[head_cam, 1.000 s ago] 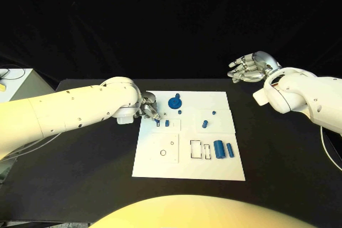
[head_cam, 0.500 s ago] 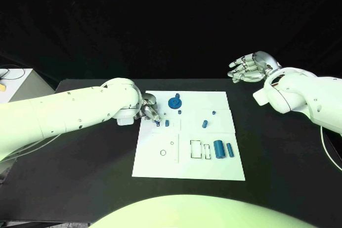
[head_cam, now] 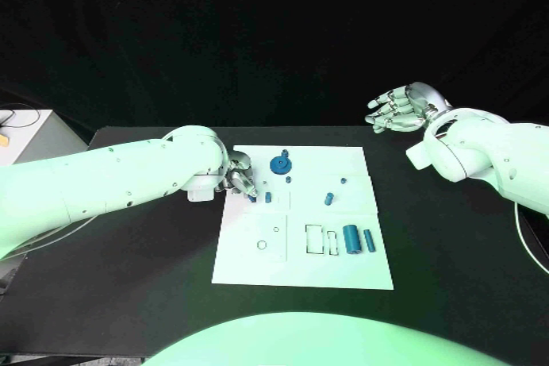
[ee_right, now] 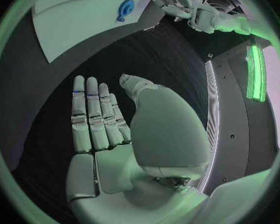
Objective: Assemble the parts on the task board
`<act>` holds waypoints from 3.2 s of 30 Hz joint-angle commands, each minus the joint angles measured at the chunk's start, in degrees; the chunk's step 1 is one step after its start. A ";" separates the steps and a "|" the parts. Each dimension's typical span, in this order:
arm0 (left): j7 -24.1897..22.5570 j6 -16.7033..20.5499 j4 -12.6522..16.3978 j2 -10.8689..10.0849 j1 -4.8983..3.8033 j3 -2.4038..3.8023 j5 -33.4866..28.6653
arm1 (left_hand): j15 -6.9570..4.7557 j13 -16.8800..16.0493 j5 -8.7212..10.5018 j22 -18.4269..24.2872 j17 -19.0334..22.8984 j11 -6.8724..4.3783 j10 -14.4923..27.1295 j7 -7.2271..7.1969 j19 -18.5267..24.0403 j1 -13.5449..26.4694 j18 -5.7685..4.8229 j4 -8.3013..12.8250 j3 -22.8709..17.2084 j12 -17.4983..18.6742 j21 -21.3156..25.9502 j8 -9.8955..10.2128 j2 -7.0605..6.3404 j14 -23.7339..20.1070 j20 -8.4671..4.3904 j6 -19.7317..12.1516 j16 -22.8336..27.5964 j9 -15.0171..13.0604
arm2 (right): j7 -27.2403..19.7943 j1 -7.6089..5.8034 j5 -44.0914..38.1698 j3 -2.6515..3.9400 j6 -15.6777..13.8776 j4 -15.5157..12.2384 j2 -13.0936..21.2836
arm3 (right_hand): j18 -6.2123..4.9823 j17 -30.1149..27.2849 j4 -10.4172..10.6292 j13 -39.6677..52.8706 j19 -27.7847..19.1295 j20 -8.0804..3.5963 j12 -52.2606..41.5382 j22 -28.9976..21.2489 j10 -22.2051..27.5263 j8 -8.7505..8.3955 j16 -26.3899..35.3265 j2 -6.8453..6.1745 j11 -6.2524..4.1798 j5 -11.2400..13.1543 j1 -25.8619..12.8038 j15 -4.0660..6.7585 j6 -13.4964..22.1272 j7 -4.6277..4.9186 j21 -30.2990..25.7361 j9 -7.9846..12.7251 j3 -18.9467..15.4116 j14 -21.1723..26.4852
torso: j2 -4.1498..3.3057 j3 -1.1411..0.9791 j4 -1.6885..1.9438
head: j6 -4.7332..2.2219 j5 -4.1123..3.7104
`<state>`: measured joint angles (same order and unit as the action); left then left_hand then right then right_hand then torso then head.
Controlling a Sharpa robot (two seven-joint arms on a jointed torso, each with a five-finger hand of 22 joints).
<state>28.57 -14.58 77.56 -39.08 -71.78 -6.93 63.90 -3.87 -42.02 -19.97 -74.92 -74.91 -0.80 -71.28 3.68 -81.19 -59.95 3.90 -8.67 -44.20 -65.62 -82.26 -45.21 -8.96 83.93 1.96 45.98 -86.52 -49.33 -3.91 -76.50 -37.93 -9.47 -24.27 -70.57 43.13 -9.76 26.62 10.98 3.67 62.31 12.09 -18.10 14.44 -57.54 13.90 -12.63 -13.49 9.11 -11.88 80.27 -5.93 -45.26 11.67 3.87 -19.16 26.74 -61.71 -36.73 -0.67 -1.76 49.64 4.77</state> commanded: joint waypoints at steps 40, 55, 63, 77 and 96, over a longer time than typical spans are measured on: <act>-0.08 -3.95 -1.02 1.51 0.15 -1.56 -0.56 | -0.45 -0.13 -0.50 -2.11 -9.84 -0.16 -0.50 -0.17 -0.61 0.60 -0.77 10.88 -11.08 0.15 -0.43 -0.29 0.60 4.66 0.12 0.31 -0.42 -0.23 | -0.08 0.00 0.11 0.02 0.37 -0.25 0.26 | -0.65 -0.22 -0.48 -0.07 -0.27 0.10 0.39 -0.31 -0.14 -0.28 0.57 -0.06 0.40 -0.24 -0.64 -0.34 -0.35 1.92 -0.20 0.09 0.00 -0.06 | 0.00 -0.02 0.00 | 0.36 -0.16; -0.12 -2.60 -1.26 1.79 0.22 -1.99 -0.95 | -0.80 0.19 0.63 -2.37 -10.02 -0.68 -1.30 -0.96 -0.69 3.36 -0.82 9.34 -8.01 0.24 -0.46 -1.04 0.44 4.71 -0.12 0.56 -0.57 -0.99 | -0.03 0.00 0.11 0.02 0.49 -0.21 0.23 | -0.65 -0.31 -0.50 -0.07 -0.31 0.14 0.47 -0.45 -0.11 -0.34 0.68 -0.10 0.43 -0.23 -0.76 -0.37 -0.32 1.94 -0.20 0.11 -0.03 -0.05 | 0.01 0.01 0.01 | 0.36 -0.18; -0.14 -2.34 -1.49 1.77 0.22 -2.00 -1.01 | -1.03 0.22 0.95 -2.32 -9.97 -0.96 -1.16 -1.39 -0.68 5.67 -0.82 7.41 -4.44 0.23 -0.31 -0.78 -0.40 4.70 -0.33 0.80 -0.56 -0.83 | 0.00 0.00 0.11 0.02 0.52 -0.16 0.21 | -0.65 -0.43 -0.53 -0.08 -0.39 0.18 0.58 -0.62 -0.05 -0.42 0.84 -0.12 0.48 -0.23 -0.89 -0.42 -0.26 1.98 -0.21 0.14 -0.06 -0.02 | 0.02 0.00 -0.01 | 0.36 -0.21; -0.12 -2.58 -1.99 1.52 0.22 -2.01 -0.95 | -1.02 0.07 1.45 -2.22 -9.94 -0.91 -0.82 -1.35 -0.68 8.24 -0.81 3.30 3.72 -0.08 -0.04 0.02 -1.23 4.68 -0.38 1.94 -0.58 -0.09 | 0.02 0.00 0.15 0.02 0.54 -0.16 0.26 | -0.64 -0.54 -0.58 -0.08 -0.47 0.23 0.68 -0.79 0.02 -0.50 0.99 -0.15 0.52 -0.22 -0.99 -0.47 -0.19 2.02 -0.22 0.17 -0.10 0.03 | 0.01 0.02 -0.02 | 0.36 -0.35; -0.13 -0.48 -2.48 1.09 0.22 -1.93 -0.56 | -0.82 0.47 1.46 -1.86 -9.65 -0.66 -0.35 -1.10 -0.48 8.96 -0.72 -1.32 11.83 0.02 0.36 0.52 -1.30 4.60 -0.23 2.15 -0.43 0.15 | 0.07 0.01 0.17 0.02 0.46 -0.20 0.34 | -0.64 -0.65 -0.62 -0.08 -0.56 0.28 0.77 -0.96 0.07 -0.58 1.14 -0.14 0.56 -0.22 -1.09 -0.52 -0.12 2.06 -0.23 0.20 -0.13 0.08 | 0.02 0.02 -0.01 | 0.16 -0.52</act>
<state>28.28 -14.53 75.17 -37.84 -72.10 -8.49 63.32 -4.71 -41.61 -18.62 -74.91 -74.91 -1.51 -71.94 2.27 -81.80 -51.47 3.90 -9.96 -32.78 -65.40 -82.05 -45.00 -10.35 83.95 1.75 48.20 -86.74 -49.24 -3.79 -76.49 -37.85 -9.47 -24.04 -70.73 43.43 -9.76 26.02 10.82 3.68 62.11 12.29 -17.65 13.53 -57.32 13.68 -11.70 -13.48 9.33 -11.87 79.83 -6.14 -45.25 11.66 3.87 -19.01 26.57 -61.50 -36.72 -0.64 -1.79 49.83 4.30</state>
